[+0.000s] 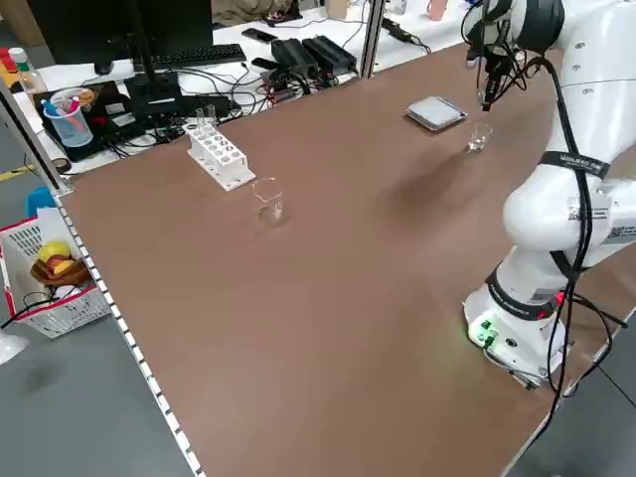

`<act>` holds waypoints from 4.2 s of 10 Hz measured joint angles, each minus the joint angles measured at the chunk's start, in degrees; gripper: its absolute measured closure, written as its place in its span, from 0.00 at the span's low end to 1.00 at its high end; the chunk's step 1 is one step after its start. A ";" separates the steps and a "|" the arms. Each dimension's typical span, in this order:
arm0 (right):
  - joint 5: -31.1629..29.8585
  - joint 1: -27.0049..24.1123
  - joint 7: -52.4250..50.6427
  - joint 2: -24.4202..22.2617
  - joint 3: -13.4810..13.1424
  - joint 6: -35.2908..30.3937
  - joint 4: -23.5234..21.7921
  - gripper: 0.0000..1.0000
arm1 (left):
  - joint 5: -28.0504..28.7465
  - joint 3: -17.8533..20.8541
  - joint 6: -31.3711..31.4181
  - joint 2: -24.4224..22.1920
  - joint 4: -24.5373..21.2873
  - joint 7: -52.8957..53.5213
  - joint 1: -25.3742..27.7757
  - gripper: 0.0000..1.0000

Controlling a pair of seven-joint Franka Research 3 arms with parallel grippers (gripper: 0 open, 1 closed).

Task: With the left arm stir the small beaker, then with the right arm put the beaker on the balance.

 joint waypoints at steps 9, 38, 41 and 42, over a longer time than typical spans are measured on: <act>0.00 0.01 -0.04 0.00 0.42 0.01 0.00 0.00 | 0.00 -0.22 -3.27 -0.74 0.93 -0.02 -0.04 0.93; 1.95 4.33 -4.92 0.20 1.33 -1.26 1.20 0.00 | -6.63 0.26 -18.03 -26.61 -14.21 78.80 68.96 0.93; 7.74 4.40 -17.24 0.48 0.95 -1.18 0.43 0.00 | -4.43 0.35 -14.26 -24.97 -14.61 91.82 77.30 0.93; 10.10 4.40 -22.25 0.72 0.88 -0.91 -0.14 0.00 | -4.43 0.43 -11.93 -23.31 -14.65 95.22 79.76 0.93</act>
